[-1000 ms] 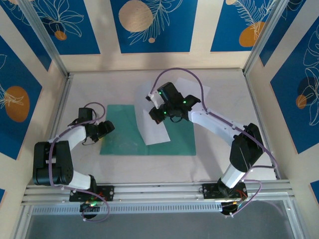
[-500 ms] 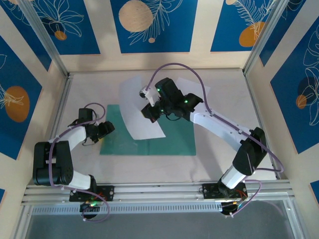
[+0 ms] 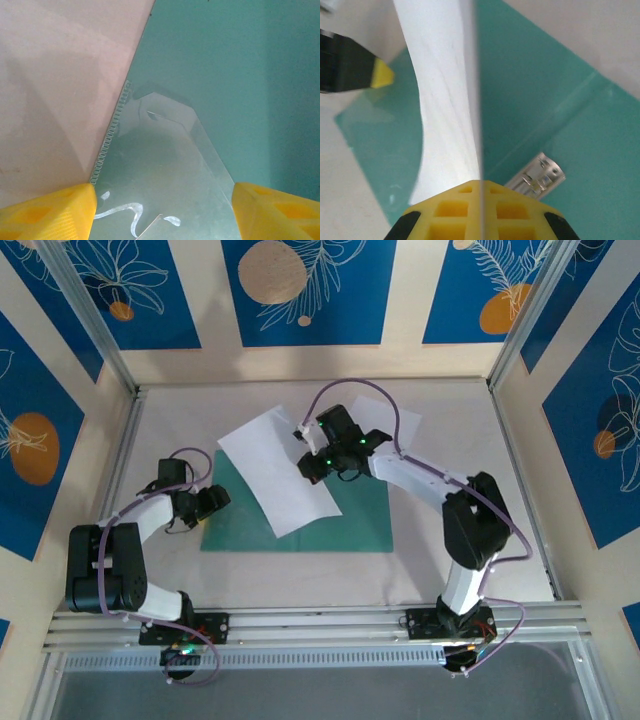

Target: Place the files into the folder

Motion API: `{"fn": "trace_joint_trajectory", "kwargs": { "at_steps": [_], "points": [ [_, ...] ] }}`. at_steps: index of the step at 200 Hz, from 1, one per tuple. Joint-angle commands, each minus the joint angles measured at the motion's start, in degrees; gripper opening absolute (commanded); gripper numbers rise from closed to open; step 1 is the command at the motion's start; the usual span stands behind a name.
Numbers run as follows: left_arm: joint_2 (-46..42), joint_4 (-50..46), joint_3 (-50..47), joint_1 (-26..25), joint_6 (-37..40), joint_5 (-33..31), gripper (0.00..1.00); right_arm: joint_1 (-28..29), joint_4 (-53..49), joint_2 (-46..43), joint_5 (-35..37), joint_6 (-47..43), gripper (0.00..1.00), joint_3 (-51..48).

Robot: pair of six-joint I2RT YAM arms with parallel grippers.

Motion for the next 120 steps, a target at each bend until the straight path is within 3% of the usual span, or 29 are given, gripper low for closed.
{"fn": "trace_joint_trajectory", "kwargs": {
  "at_steps": [1, 68, 120],
  "points": [
    [-0.39, -0.19, -0.8, 0.77, 1.28, 0.17, 0.72, 0.08, -2.29, 1.41, 3.11, 0.96, 0.0, 3.28],
    [-0.23, 0.33, -0.88, 0.73, 1.3, 0.87, 0.72, 0.31, -1.03, 2.56, 6.83, 0.88, 0.0, 2.94],
    [0.27, 0.95, -1.13, 0.77, 1.22, 0.98, 0.72, 0.17, 2.15, 0.09, 5.38, -0.19, 0.0, 0.28]
  ]
}}
